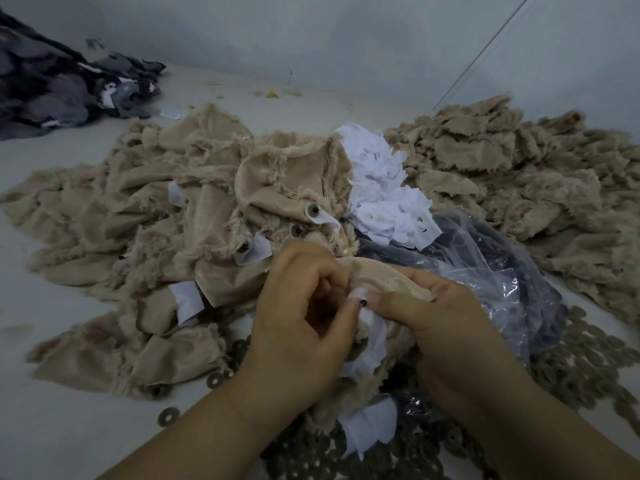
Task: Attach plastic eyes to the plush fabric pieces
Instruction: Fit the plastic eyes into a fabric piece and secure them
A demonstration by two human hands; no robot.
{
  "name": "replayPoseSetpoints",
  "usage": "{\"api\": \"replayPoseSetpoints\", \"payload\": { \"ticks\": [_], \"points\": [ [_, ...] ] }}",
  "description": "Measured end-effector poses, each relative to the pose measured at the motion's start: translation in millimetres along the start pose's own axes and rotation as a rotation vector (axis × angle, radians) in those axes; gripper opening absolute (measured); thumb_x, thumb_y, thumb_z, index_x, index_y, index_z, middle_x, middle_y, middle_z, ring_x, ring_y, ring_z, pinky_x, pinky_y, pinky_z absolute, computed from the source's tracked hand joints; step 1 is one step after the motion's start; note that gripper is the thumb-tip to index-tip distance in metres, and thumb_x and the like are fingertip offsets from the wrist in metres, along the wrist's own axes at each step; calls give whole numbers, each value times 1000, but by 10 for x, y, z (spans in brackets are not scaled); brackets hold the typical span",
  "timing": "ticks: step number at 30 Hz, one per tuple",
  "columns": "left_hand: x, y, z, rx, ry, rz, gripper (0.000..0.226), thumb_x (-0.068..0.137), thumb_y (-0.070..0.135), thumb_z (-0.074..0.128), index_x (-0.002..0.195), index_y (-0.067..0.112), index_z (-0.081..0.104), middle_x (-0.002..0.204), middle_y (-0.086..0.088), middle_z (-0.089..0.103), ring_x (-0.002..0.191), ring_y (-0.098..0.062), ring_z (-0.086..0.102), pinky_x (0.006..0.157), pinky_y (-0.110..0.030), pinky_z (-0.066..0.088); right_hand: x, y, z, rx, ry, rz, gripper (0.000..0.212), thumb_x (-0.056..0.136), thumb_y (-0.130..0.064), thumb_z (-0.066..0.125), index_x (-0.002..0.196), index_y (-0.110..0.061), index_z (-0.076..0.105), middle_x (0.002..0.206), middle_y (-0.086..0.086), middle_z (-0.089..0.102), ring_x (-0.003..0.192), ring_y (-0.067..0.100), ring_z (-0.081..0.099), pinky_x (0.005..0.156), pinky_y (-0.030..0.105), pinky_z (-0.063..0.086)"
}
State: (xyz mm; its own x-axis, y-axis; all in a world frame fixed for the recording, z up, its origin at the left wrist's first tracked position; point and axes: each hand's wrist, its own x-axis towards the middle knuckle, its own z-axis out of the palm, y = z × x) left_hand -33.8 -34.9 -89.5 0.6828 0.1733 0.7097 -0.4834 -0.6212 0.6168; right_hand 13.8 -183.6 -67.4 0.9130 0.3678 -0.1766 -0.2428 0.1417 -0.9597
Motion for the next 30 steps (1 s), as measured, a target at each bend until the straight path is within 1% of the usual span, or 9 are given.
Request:
{"api": "replayPoseSetpoints", "payload": {
  "ticks": [2, 5, 7, 11, 15, 18, 22, 27, 30],
  "points": [
    [-6, -9, -1, 76, -16, 143, 8, 84, -1, 70, 91, 3, 68, 99, -7, 59, 92, -14, 56, 82, -20, 43, 23, -5, -15, 43, 5, 39, 29, 75, 3, 74, 102, -7, 75, 94, 20, 76, 82, 35, 75, 63, 36, 60],
    [-29, -46, 46, 124, -87, 306, 15, 90, -1, 62, 95, -2, 76, 105, -17, 65, 95, -26, 60, 83, -32, 47, 31, -16, -27, 102, -16, 76, 36, 71, -4, 73, 107, -3, 73, 98, 23, 75, 87, 36, 75, 67, 36, 60],
    [-28, -80, 59, 131, -130, 336, 19, 90, -3, 60, 100, -2, 75, 106, -19, 66, 97, -30, 61, 84, -38, 48, 46, -25, -47, 137, -17, 107, 34, 71, -8, 71, 104, -1, 73, 98, 24, 75, 87, 35, 75, 67, 36, 60],
    [-24, -136, 38, 182, -172, 364, 24, 96, 3, 53, 106, -1, 74, 111, -18, 67, 104, -32, 61, 91, -37, 48, 64, -38, -64, 154, -28, 179, 46, 71, -11, 68, 116, 2, 69, 110, 27, 72, 104, 40, 70, 87, 44, 56],
    [-10, -141, -10, 203, -124, 348, 28, 100, 10, 50, 102, -2, 75, 105, -16, 70, 98, -28, 64, 92, -31, 49, 34, -57, -42, 70, -13, 152, 27, 89, -5, 63, 114, 1, 69, 107, 28, 72, 107, 46, 67, 93, 52, 54],
    [22, -139, -72, 254, -73, 303, 21, 93, -3, 54, 98, -2, 75, 98, -13, 71, 92, -24, 63, 90, -23, 47, 21, -106, -23, -172, 78, 30, 15, 95, -9, 60, 101, -13, 73, 92, 19, 76, 89, 36, 74, 84, 54, 59],
    [119, -129, -247, 379, -104, 286, 29, 89, -9, 48, 99, -4, 74, 99, -15, 70, 92, -28, 64, 91, -21, 43, -77, -153, 39, -426, 138, -271, 11, 93, -27, 61, 85, -23, 68, 67, 6, 73, 59, 19, 71, 51, 28, 57],
    [256, -32, -558, 439, -209, 293, 34, 89, 1, 40, 99, 1, 73, 102, -11, 70, 96, -21, 58, 91, -18, 40, -263, -12, 170, -746, -113, -562, 22, 82, -37, 66, 68, -20, 67, 61, -6, 69, 52, 11, 65, 50, 28, 55],
    [236, -45, -682, 405, -272, 277, 34, 93, 7, 40, 96, 4, 73, 101, -7, 69, 95, -18, 59, 90, -18, 41, -328, 118, 230, -1107, -436, -746, 14, 78, -41, 73, 83, -27, 71, 74, -14, 67, 69, 2, 63, 62, 17, 51]
  ]
}}
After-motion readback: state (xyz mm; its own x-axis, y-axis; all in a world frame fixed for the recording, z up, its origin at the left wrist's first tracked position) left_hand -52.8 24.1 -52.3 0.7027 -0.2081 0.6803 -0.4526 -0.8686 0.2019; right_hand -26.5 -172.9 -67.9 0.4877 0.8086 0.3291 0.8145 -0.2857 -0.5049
